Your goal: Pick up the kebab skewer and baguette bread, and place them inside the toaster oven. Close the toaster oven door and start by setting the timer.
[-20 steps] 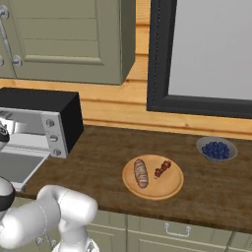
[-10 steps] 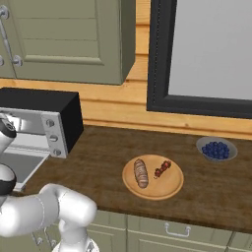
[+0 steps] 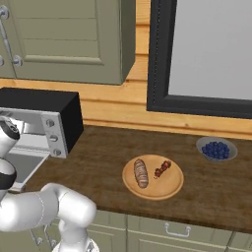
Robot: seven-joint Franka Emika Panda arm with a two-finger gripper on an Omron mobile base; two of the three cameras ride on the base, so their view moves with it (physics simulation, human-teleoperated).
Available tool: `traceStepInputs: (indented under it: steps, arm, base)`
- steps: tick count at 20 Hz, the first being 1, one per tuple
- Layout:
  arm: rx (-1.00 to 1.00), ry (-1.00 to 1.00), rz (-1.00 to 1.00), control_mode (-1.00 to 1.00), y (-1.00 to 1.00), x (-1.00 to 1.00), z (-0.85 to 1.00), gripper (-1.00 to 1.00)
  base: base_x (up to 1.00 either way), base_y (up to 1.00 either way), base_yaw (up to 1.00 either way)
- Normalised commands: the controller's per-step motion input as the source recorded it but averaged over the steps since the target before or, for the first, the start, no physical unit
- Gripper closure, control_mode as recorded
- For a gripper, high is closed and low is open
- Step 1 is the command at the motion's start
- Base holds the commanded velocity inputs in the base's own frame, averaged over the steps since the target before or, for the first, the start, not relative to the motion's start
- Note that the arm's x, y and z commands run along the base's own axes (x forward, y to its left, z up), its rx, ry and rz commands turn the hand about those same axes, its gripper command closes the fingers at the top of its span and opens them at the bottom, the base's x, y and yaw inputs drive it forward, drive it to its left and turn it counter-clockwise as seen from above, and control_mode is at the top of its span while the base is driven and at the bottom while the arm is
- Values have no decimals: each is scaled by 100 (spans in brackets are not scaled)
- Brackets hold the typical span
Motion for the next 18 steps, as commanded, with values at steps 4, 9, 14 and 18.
traceStepInputs:
  steps: [4,9,14,18]
  arm:
    - [0,0,0,-100,0,23,0,-100]
    - [0,0,0,-100,0,14,-7,-100]
    - [0,7,0,-100,0,0,-34,-100]
    - [0,12,0,-100,0,0,-38,-100]
  base:
    - [0,0,0]
    - [0,0,0]
    - [0,0,0]
    - [0,0,0]
